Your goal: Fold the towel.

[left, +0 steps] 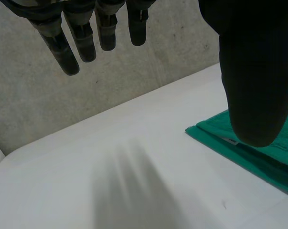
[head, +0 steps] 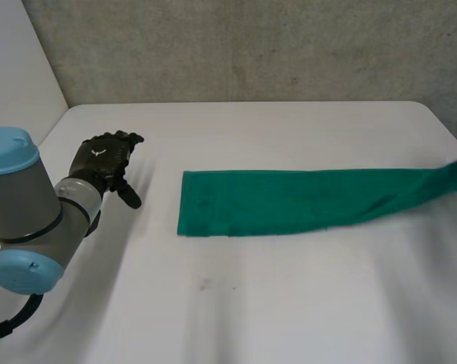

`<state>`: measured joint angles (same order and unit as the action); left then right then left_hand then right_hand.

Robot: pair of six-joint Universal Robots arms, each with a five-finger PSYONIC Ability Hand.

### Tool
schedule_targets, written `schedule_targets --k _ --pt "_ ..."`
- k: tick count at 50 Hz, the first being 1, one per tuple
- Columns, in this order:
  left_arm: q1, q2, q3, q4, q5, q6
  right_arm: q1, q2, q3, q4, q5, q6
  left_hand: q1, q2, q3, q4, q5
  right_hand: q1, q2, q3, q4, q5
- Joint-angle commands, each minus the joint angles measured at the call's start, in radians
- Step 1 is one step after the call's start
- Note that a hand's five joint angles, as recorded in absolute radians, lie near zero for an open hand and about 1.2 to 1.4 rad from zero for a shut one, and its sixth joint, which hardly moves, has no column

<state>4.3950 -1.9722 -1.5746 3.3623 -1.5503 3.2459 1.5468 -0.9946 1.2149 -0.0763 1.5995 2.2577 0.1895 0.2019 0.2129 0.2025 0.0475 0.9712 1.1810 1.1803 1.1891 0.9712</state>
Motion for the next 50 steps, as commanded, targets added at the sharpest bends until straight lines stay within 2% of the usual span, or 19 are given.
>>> schedule_targets --k 1,4,6,8,11,15,17,18,20,21,22,25,26,29,30,34,43,48,50 --pt "0.001 0.03 -0.031 0.002 -0.001 0.0 0.321 0.013 -0.13 0.001 -0.127 -0.044 -0.015 -0.027 -0.038 -0.028 -0.048 0.425 0.215 0.216 0.207 0.25" --pt "0.009 0.03 -0.039 0.002 -0.001 0.0 0.383 0.025 -0.14 -0.002 -0.182 -0.046 -0.015 -0.027 -0.038 -0.028 -0.048 0.425 0.215 0.216 0.207 0.25" --pt "0.014 0.032 -0.042 0.002 -0.002 0.0 0.526 0.083 -0.164 -0.028 -0.332 -0.044 -0.015 -0.027 -0.038 -0.028 -0.048 0.425 0.215 0.216 0.207 0.25" --pt "0.018 0.032 -0.044 0.002 -0.002 0.0 0.594 0.109 -0.17 -0.043 -0.378 -0.043 -0.015 -0.027 -0.038 -0.028 -0.048 0.425 0.215 0.216 0.207 0.25" --pt "0.02 0.032 -0.044 0.002 -0.001 0.0 0.696 0.177 -0.181 -0.069 -0.42 -0.053 -0.015 -0.027 -0.038 -0.028 -0.048 0.425 0.215 0.216 0.207 0.25" --pt "0.015 0.03 -0.041 0.003 -0.001 0.0 0.754 0.278 -0.196 -0.069 -0.408 -0.059 -0.015 -0.027 -0.038 -0.028 -0.048 0.425 0.215 0.216 0.207 0.25" --pt "0.011 0.027 -0.035 0.003 -0.002 -0.002 0.763 0.306 -0.199 -0.068 -0.388 -0.061 -0.015 -0.027 -0.038 -0.028 -0.048 -0.017 -0.227 -0.226 -0.235 -0.192" --pt "0.008 0.024 -0.031 0.003 -0.002 -0.002 0.763 0.316 -0.202 -0.071 -0.347 -0.056 -0.015 -0.027 -0.038 -0.028 -0.048 -0.462 -0.672 -0.671 -0.68 -0.636" --pt "-0.002 0.018 -0.024 0.011 -0.002 -0.002 0.762 0.315 -0.209 -0.074 -0.288 -0.047 -0.015 -0.027 -0.038 -0.028 -0.048 -0.761 -0.971 -0.971 -0.979 -0.936" --pt "-0.009 0.016 -0.018 0.017 -0.002 0.0 0.751 0.315 -0.21 -0.076 -0.259 -0.043 -0.015 -0.027 -0.038 -0.028 -0.048 -0.797 -1.007 -1.006 -1.015 -0.971" --pt "-0.018 0.015 -0.012 0.023 -0.002 -0.002 0.747 0.304 -0.212 -0.079 -0.198 -0.02 -0.014 -0.027 -0.038 -0.027 -0.047 -0.797 -1.007 -1.006 -1.015 -0.971" --pt "-0.074 0.003 0.021 0.065 -0.004 -0.002 0.74 0.262 -0.199 -0.074 -0.13 0.069 -0.008 -0.021 -0.032 -0.021 -0.041 -0.797 -1.007 -1.006 -1.015 -0.971" --pt "-0.084 -0.003 0.03 0.074 -0.004 0.0 0.725 0.207 -0.178 -0.071 -0.106 0.165 -0.008 -0.021 -0.032 -0.021 -0.041 -0.797 -1.007 -1.006 -1.015 -0.971" --pt "-0.132 -0.028 0.073 0.112 -0.004 0.002 0.681 0.131 -0.12 -0.062 -0.096 0.337 -0.005 -0.018 -0.029 -0.018 -0.038 -0.797 -1.007 -1.006 -1.015 -0.971" --pt "-0.155 -0.046 0.097 0.124 -0.005 0.002 0.64 0.088 -0.071 -0.057 -0.102 0.452 -0.002 -0.015 -0.026 -0.015 -0.035 -0.797 -1.007 -1.006 -1.015 -0.971" --pt "-0.225 -0.12 0.178 0.132 -0.005 0.002 0.555 0.027 0.038 -0.043 -0.108 0.641 0.003 -0.009 -0.02 -0.01 -0.029 -0.797 -1.007 -1.006 -1.015 -0.971" --pt "-0.281 -0.318 0.346 0.121 -0.013 0.008 0.441 0.027 0.164 0.01 -0.108 0.654 0.024 0.012 0.0 0.011 -0.009 -0.797 -1.007 -1.006 -1.015 -0.971" --pt "-0.279 -0.375 0.372 0.108 -0.036 0.031 0.395 0.039 0.176 0.009 -0.105 0.655 0.039 0.026 0.015 0.026 0.006 -0.309 -0.519 -0.518 -0.527 -0.484" --pt "-0.278 -0.381 0.364 0.105 -0.062 0.041 0.385 0.065 0.164 0.007 -0.104 0.652 0.039 0.026 0.015 0.026 0.006 0.105 -0.105 -0.105 -0.113 -0.07"
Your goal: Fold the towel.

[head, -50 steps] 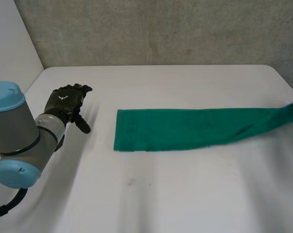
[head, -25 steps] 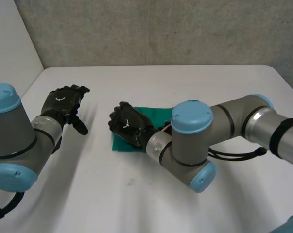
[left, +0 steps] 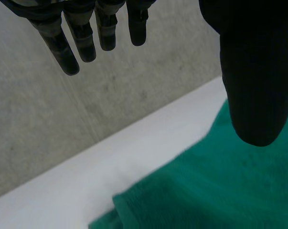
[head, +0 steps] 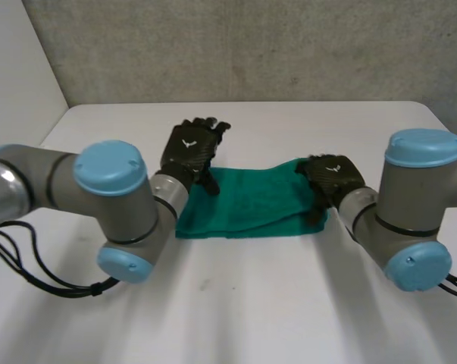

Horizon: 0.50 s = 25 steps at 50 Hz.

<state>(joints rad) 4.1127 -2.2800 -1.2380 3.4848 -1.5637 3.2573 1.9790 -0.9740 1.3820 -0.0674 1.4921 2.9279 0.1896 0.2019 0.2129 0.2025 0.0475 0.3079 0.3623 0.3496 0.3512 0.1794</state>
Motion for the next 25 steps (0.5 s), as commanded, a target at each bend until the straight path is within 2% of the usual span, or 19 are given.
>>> schedule_targets --k 1,2,8,11,13,14,15,17,18,21,22,25 --pt "0.005 -0.073 0.022 -0.021 -0.058 0.032 -0.052 0.054 -0.009 0.0 0.011 -0.021 0.036 0.023 0.012 0.023 0.003 0.941 0.887 0.899 0.898 0.895" --pt "0.006 -0.073 0.014 -0.024 -0.067 0.035 -0.057 0.06 -0.017 0.003 0.019 -0.027 0.036 0.023 0.012 0.023 0.003 1.087 1.033 1.045 1.044 1.041" --pt "0.021 -0.029 -0.102 -0.073 -0.098 0.048 -0.051 0.063 -0.084 0.006 0.082 -0.18 0.03 0.017 0.006 0.017 -0.003 1.088 1.034 1.047 1.045 1.042" --pt "0.023 -0.006 -0.136 -0.09 -0.098 0.045 -0.042 0.063 -0.139 0.006 0.097 -0.287 0.03 0.017 0.006 0.017 -0.003 1.088 1.034 1.047 1.045 1.042" --pt "0.021 0.025 -0.188 -0.113 -0.099 0.039 -0.031 0.061 -0.159 0.012 0.097 -0.303 0.027 0.015 0.004 0.014 -0.006 1.088 1.034 1.047 1.045 1.042" --pt "0.02 0.048 -0.222 -0.116 -0.101 0.039 -0.013 0.061 -0.175 0.017 0.097 -0.32 0.027 0.015 0.004 0.014 -0.006 1.088 1.034 1.047 1.045 1.042" --pt "0.02 0.062 -0.237 -0.118 -0.101 0.038 0.074 0.066 -0.225 0.024 0.088 -0.349 0.024 0.012 0.001 0.011 -0.008 1.088 1.034 1.047 1.045 1.042" --pt "0.02 0.097 -0.274 -0.116 -0.101 0.038 0.108 0.069 -0.242 0.026 0.08 -0.352 0.024 0.012 0.001 0.011 -0.008 1.088 1.034 1.047 1.045 1.042" --pt "0.02 0.111 -0.284 -0.115 -0.101 0.038 0.188 0.072 -0.277 0.024 0.042 -0.355 0.027 0.015 0.003 0.014 -0.006 1.088 1.034 1.047 1.045 1.042" --pt "0.023 0.149 -0.301 -0.112 -0.105 0.039 0.245 0.09 -0.296 0.014 -0.03 -0.363 0.027 0.015 0.004 0.014 -0.006 1.088 1.034 1.047 1.045 1.042" --pt "0.024 0.157 -0.299 -0.11 -0.111 0.038 0.276 0.116 -0.3 0.014 -0.092 -0.362 0.027 0.015 0.004 0.014 -0.006 1.088 1.034 1.047 1.045 1.042" --pt "0.046 0.183 -0.301 -0.11 -0.154 0.036 0.307 0.152 -0.308 0.017 -0.189 -0.36 0.021 0.009 -0.002 0.008 -0.011 1.088 1.034 1.047 1.045 1.042"
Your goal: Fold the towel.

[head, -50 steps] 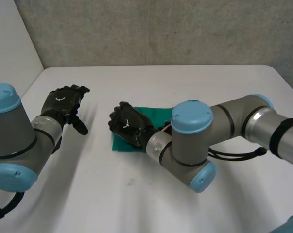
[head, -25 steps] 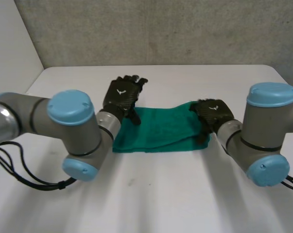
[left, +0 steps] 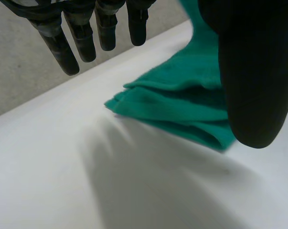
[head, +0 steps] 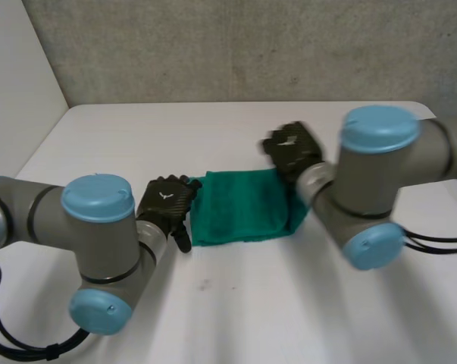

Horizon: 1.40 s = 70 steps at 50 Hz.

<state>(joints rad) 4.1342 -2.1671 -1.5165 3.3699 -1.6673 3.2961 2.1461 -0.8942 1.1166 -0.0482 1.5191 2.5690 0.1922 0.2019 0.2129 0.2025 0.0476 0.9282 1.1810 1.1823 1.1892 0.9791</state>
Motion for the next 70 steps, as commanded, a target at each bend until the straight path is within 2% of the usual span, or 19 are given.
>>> schedule_targets --k 1,4,6,7,8,14,17,20,24,27,33,45,52,57,61,65,68,69,70 --pt "0.035 0.078 -0.022 0.003 -0.066 -0.003 0.165 0.095 -0.043 -0.002 -0.258 -0.007 0.013 0.003 -0.008 0.002 -0.017 0.468 0.215 0.214 0.207 0.243" --pt "0.073 0.102 -0.024 0.003 -0.12 -0.006 0.207 0.139 -0.056 0.004 -0.29 -0.012 -0.005 -0.015 -0.026 -0.015 -0.035 0.468 0.215 0.214 0.207 0.243" --pt "0.09 0.115 -0.024 0.003 -0.134 -0.006 0.212 0.161 -0.067 0.004 -0.277 -0.015 -0.011 -0.021 -0.032 -0.021 -0.041 0.468 0.215 0.214 0.207 0.243" --pt "0.103 0.116 0.007 0.01 -0.129 -0.027 0.204 0.144 -0.115 -0.009 -0.02 0.03 -0.017 -0.027 -0.038 -0.027 -0.047 -0.682 -0.935 -0.936 -0.943 -0.907" --pt "0.095 0.115 0.039 0.011 -0.109 -0.065 0.189 0.112 -0.116 -0.015 0.007 0.098 -0.017 -0.027 -0.038 -0.027 -0.047 -0.754 -1.007 -1.008 -1.015 -0.979" --pt "0.069 0.098 0.111 0.01 -0.006 -0.187 0.11 0.063 -0.118 0.005 0.001 0.342 0.024 0.014 0.003 0.014 -0.006 -0.754 -1.007 -1.008 -1.015 -0.979" --pt "0.031 0.064 0.157 -0.003 0.047 -0.237 0.084 0.064 -0.13 0.053 -0.045 0.431 0.03 0.02 0.009 0.02 0.0 -0.754 -1.007 -1.008 -1.015 -0.979" --pt "-0.003 0.027 0.18 -0.038 0.052 -0.263 0.055 0.113 -0.178 0.123 -0.082 0.468 0.045 0.035 0.024 0.034 0.015 -0.754 -1.007 -1.008 -1.015 -0.979" --pt "-0.022 -0.017 0.185 -0.101 0.018 -0.271 0.035 0.214 -0.263 0.227 -0.083 0.478 0.059 0.05 0.039 0.049 0.029 -0.754 -1.007 -1.008 -1.015 -0.979" --pt "-0.029 -0.045 0.183 -0.124 -0.022 -0.266 0.026 0.273 -0.337 0.313 -0.079 0.478 0.057 0.047 0.036 0.046 0.027 -0.754 -1.007 -1.008 -1.015 -0.979" --pt "-0.034 -0.091 0.173 -0.15 -0.109 -0.245 0.001 0.319 -0.402 0.376 -0.06 0.47 0.045 0.035 0.024 0.035 0.015 -0.754 -1.007 -1.008 -1.015 -0.979" --pt "-0.028 -0.095 0.165 -0.153 -0.108 -0.037 -0.017 0.316 -0.411 0.404 -0.005 0.424 0.012 0.003 -0.008 0.002 -0.017 -0.754 -1.007 -1.008 -1.015 -0.979" --pt "-0.029 -0.083 0.187 -0.15 -0.063 -0.015 -0.011 0.307 -0.399 0.412 -0.007 0.372 0.012 0.003 -0.008 0.002 -0.017 -0.754 -1.007 -1.008 -1.015 -0.979" --pt "-0.028 -0.017 0.231 -0.158 -0.006 -0.029 -0.006 0.259 -0.386 0.407 -0.007 0.362 0.01 0.0 -0.011 -0.001 -0.02 -0.754 -1.007 -1.008 -1.015 -0.979" --pt "-0.012 0.079 0.246 -0.164 0.004 -0.075 -0.022 0.089 -0.314 0.332 0.003 0.375 0.012 0.003 -0.008 0.002 -0.017 -0.754 -1.007 -1.008 -1.015 -0.979" --pt "0.032 0.185 0.271 -0.179 0.004 -0.147 -0.048 -0.076 -0.21 0.199 0.067 0.387 0.012 0.003 -0.008 0.002 -0.017 -0.754 -1.007 -1.008 -1.015 -0.979" --pt "0.073 0.259 0.286 -0.22 0.009 -0.179 -0.072 -0.211 -0.135 0.111 0.166 0.382 0.012 0.003 -0.008 0.002 -0.017 -0.754 -1.007 -1.008 -1.015 -0.979" --pt "0.081 0.276 0.292 -0.236 0.009 -0.182 -0.072 -0.212 -0.135 0.111 0.167 0.382 0.012 0.003 -0.008 0.002 -0.017 -0.754 -1.007 -1.008 -1.015 -0.979" --pt "0.089 0.289 0.3 -0.253 0.009 -0.182 -0.087 -0.289 -0.089 0.075 0.223 0.379 0.012 0.003 -0.008 0.002 -0.017 -0.754 -1.007 -1.008 -1.015 -0.979"
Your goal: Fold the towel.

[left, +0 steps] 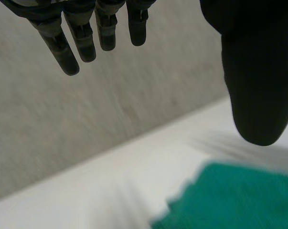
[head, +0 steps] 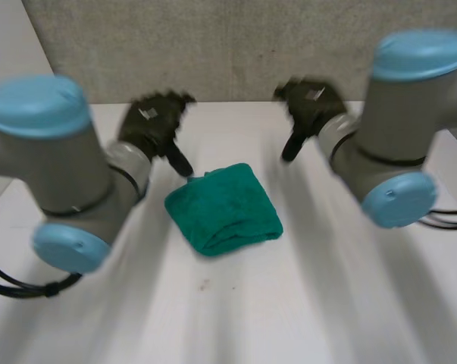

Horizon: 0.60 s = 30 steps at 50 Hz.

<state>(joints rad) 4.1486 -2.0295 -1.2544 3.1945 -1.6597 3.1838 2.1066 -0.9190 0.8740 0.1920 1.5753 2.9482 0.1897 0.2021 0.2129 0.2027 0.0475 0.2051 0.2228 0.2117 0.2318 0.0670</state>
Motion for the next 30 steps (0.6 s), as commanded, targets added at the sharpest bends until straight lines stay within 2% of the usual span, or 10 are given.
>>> schedule_targets --k 1,4,9,20,30 --pt "0.09 0.178 0.053 -0.109 0.003 -0.074 -0.053 -0.286 0.166 -0.169 0.179 -0.001 0.012 0.0 -0.011 -0.001 -0.02 -0.031 -0.048 -0.037 -0.057 -0.067" --pt "0.113 0.213 0.072 -0.16 0.009 -0.076 -0.079 -0.357 0.207 -0.154 0.204 -0.003 0.012 0.0 -0.011 -0.001 -0.02 -0.031 -0.048 -0.037 -0.057 -0.067" --pt "0.157 0.291 0.085 -0.24 0.07 -0.093 -0.118 -0.423 0.258 -0.109 0.187 -0.003 0.009 -0.003 -0.014 -0.004 -0.023 -0.031 -0.048 -0.037 -0.057 -0.067" --pt "0.153 0.347 0.053 -0.26 0.09 -0.154 -0.169 -0.511 0.307 -0.055 0.049 0.003 -0.008 -0.021 -0.032 -0.021 -0.041 -0.031 -0.048 -0.037 -0.057 -0.067" --pt "0.15 0.362 0.006 -0.251 0.09 -0.15 -0.158 -0.511 0.342 -0.059 0.041 0.005 -0.014 -0.027 -0.038 -0.027 -0.047 -0.031 -0.048 -0.037 -0.057 -0.067"
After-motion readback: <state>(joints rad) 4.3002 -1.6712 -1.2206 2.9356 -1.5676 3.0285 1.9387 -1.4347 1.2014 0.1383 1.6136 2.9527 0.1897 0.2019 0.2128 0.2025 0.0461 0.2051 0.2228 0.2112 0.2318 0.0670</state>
